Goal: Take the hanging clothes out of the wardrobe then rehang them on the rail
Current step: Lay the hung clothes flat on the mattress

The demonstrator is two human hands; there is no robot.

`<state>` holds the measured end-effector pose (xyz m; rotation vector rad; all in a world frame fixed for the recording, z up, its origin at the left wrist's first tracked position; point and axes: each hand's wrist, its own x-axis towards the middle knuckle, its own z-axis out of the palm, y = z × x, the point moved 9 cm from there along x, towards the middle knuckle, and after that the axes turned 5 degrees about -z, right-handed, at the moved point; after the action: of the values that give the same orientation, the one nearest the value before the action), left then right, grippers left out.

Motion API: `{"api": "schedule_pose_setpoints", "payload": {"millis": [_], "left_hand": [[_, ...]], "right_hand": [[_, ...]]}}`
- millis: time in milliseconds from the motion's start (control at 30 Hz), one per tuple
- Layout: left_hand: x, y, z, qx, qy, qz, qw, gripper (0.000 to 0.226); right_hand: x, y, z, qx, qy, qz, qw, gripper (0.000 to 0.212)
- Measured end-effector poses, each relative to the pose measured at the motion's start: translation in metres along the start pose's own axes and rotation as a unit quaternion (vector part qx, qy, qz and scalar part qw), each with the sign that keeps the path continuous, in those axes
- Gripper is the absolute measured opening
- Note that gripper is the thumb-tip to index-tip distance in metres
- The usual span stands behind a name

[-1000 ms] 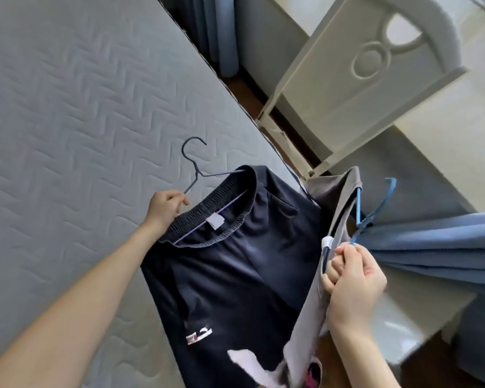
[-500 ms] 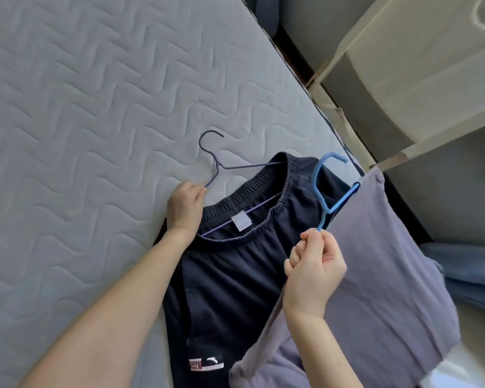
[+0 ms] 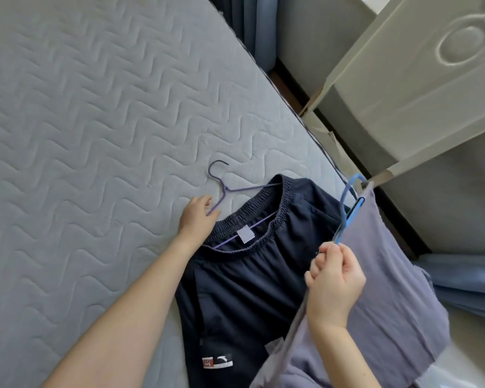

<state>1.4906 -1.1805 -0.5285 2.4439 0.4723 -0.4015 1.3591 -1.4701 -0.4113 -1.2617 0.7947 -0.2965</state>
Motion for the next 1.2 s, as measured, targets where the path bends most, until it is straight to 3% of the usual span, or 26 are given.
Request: {"api": "schedule_pose_setpoints", "payload": {"millis": [167,333,467,600,767,1033,1200], "left_hand": [[-0.108,0.064,-0.075,-0.056,0.060,0.076,0.994,0.034],[-0.283,0.122,-0.133,-0.069,0.080,0.175,0.979,0.048],[-0.443,0.123,-0.143,-0.136,0.034,0.154,0.978,0.045],[-0.596,0.092,-0.124,-0.252,-0.018,0.084,0.964,0.025],[-0.735,0.018,-0.103,-0.290,-0.014,0.028,0.957,0.030],[-0.861,-0.128,-0.147,-0.316,0.109,-0.068,0.940,0.018],[-0.905,-0.218,-0.177,-0.381,0.177,-0.127,0.899,0.022]], "right_hand": [[-0.032,-0.087,-0.072,-0.003,0.007,-0.044,0.999,0.035],[-0.101,-0.178,-0.179,-0.009,0.010,-0.083,0.996,0.035],[-0.180,-0.238,-0.282,-0.005,0.014,-0.110,0.994,0.034],[-0.267,-0.285,-0.376,-0.016,-0.004,-0.164,0.986,0.029],[-0.355,-0.289,-0.441,0.004,-0.054,-0.175,0.983,0.030],[-0.419,-0.244,-0.440,0.017,-0.099,-0.101,0.990,0.027],[-0.471,-0.210,-0.398,0.015,-0.135,-0.087,0.987,0.025]]}}
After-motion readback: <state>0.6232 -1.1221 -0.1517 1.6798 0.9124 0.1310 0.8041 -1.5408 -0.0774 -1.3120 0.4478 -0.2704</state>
